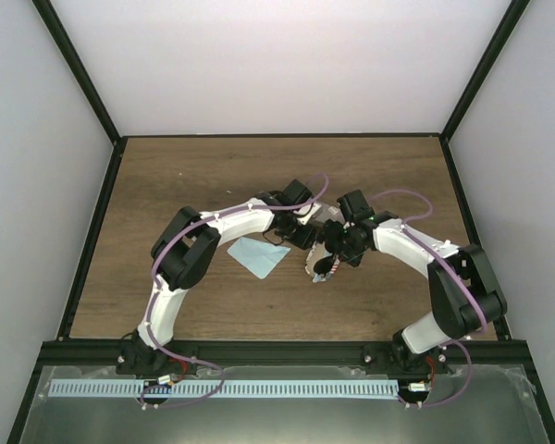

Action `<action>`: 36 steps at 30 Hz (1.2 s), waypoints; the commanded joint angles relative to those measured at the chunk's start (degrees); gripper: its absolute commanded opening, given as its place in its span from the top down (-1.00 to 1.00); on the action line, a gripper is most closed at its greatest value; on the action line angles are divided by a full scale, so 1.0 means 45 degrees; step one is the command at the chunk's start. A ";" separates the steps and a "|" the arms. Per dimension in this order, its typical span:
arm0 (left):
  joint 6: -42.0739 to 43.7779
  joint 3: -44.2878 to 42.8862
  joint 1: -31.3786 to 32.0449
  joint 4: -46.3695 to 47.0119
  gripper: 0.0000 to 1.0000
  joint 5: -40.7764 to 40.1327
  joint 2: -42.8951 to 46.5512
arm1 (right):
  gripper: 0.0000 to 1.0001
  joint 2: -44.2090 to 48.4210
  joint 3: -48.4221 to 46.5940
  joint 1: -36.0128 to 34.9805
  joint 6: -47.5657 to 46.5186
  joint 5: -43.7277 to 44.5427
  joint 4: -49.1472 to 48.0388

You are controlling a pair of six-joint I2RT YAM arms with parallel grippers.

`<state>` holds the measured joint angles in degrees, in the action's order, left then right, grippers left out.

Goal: Organize the sunglasses
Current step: Close the sunglasses case at the center of the board.

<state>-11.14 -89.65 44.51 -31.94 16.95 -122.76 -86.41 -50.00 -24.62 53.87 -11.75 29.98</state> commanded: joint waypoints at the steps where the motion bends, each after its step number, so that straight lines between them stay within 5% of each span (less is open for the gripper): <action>1: -0.0066 -0.0237 0.0636 0.0220 0.22 0.1625 -0.0255 | -0.77 0.0275 -0.0939 -0.0163 0.0127 -0.0587 -0.2177; 21: -0.1297 -0.0312 0.0676 0.1414 0.21 0.5754 0.0032 | -0.73 -0.0933 -0.1566 -0.0641 -0.0299 -0.0543 -0.1572; 24: -0.1108 -0.0298 0.0691 0.1182 0.21 0.5513 -0.0063 | -0.60 -0.1057 -0.1694 -0.0642 -0.0366 -0.0564 -0.1474; 30: -0.1092 -0.0378 0.0685 0.1147 0.21 0.5555 -0.0120 | 0.16 -0.1213 -0.1891 -0.0681 -0.0369 -0.0559 -0.1343; 36: -0.0976 -0.0389 0.0607 0.0961 0.21 0.5270 -0.0161 | 0.57 -0.1149 -0.2014 -0.0686 -0.0397 -0.0340 -0.1156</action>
<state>-16.84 -89.47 43.22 -31.35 28.86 -123.52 -90.35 -56.01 -25.85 51.77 -10.66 34.98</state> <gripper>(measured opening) 0.393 0.295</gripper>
